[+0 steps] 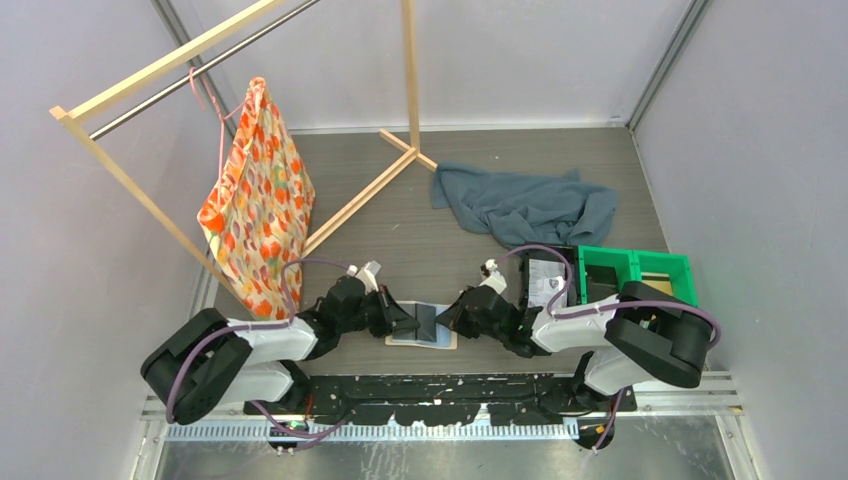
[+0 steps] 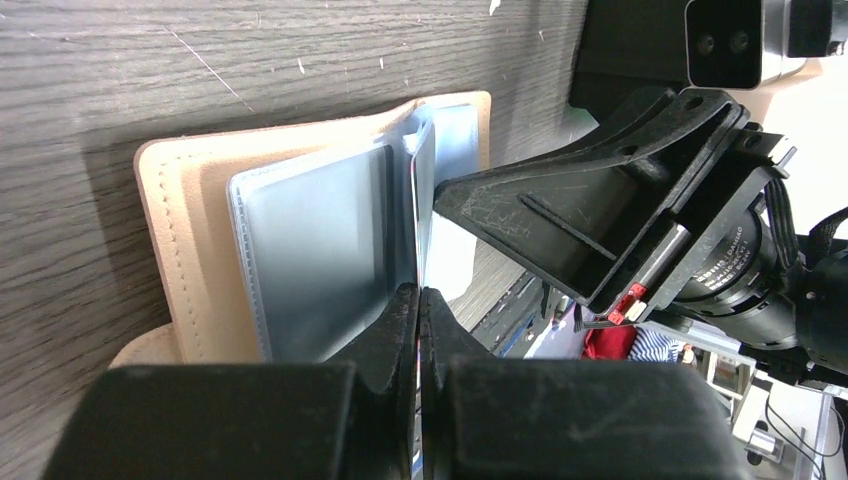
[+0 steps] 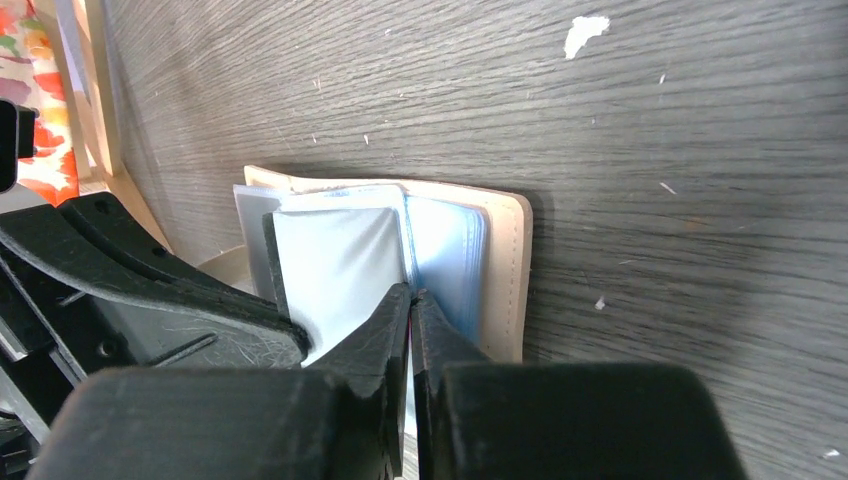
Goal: Take the credit cards out of the card holder
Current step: Remove the credit card from the card holder.
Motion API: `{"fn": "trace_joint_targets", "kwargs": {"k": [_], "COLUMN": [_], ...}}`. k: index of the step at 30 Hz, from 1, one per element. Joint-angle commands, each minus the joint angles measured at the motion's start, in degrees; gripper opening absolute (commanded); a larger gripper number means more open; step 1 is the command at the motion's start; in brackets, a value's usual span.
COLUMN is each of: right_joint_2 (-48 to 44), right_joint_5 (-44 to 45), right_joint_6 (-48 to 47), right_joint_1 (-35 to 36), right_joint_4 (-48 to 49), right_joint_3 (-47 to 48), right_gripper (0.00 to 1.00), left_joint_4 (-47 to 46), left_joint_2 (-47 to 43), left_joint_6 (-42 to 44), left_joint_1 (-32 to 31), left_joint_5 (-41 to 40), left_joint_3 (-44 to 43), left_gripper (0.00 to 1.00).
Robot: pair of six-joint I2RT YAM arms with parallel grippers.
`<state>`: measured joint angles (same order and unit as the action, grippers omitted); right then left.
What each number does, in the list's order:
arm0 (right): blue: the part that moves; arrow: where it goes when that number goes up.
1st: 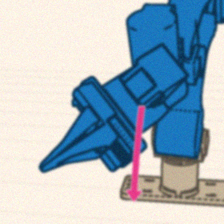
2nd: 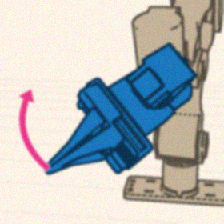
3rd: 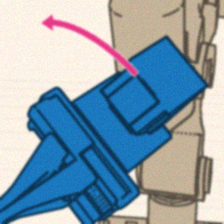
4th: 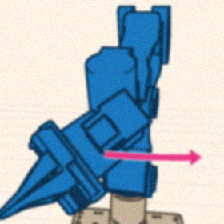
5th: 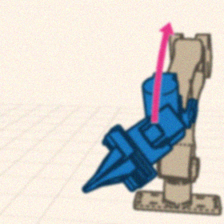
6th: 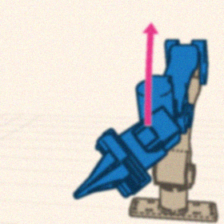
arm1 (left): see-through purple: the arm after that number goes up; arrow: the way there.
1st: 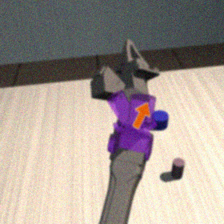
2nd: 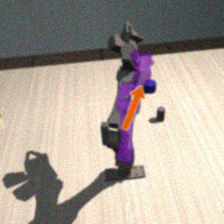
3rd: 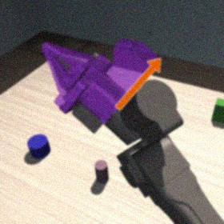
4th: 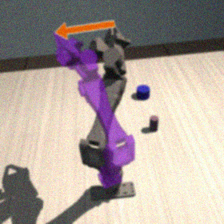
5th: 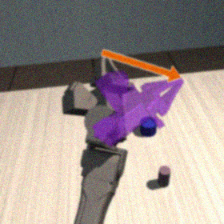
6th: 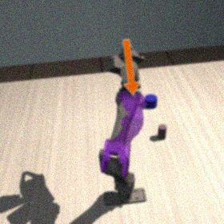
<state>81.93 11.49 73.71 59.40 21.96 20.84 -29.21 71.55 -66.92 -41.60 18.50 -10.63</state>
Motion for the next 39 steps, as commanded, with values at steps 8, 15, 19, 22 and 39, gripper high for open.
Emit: {"fn": "trace_joint_targets", "kwargs": {"k": [8, 15, 19, 22, 39], "right_joint_2": [3.1, 3.4, 3.5, 3.6, 4.4], "right_joint_5": [1.1, 1.0, 0.9, 1.0, 1.1], "right_joint_6": [-0.3, -0.1, -0.3, -0.3, 0.2], "right_joint_1": [0.1, 0.0, 0.0, 0.0, 0.1], "right_joint_4": [-6.8, -6.8, -7.1, -7.5, -7.4], "right_joint_3": [-0.9, -0.5, 0.1, 0.4, 0.8], "right_gripper": [0.08, 0.08, 0.08, 0.08, 0.08], "left_joint_4": [3.9, 3.9, 4.0, 4.2, 3.7], "left_joint_2": [-4.2, -6.0, -7.3, -8.1, -8.5], "left_joint_6": [2.2, 1.7, 1.6, 1.5, 2.9], "left_joint_1": [1.5, 1.6, 1.6, 1.6, 1.6], "left_joint_5": [-1.6, -3.3, -4.1, -4.9, -3.9], "left_joint_3": [2.1, 4.4, 4.8, 5.4, 6.5], "left_gripper": [0.01, 0.01, 0.01, 0.01, 0.15]}}
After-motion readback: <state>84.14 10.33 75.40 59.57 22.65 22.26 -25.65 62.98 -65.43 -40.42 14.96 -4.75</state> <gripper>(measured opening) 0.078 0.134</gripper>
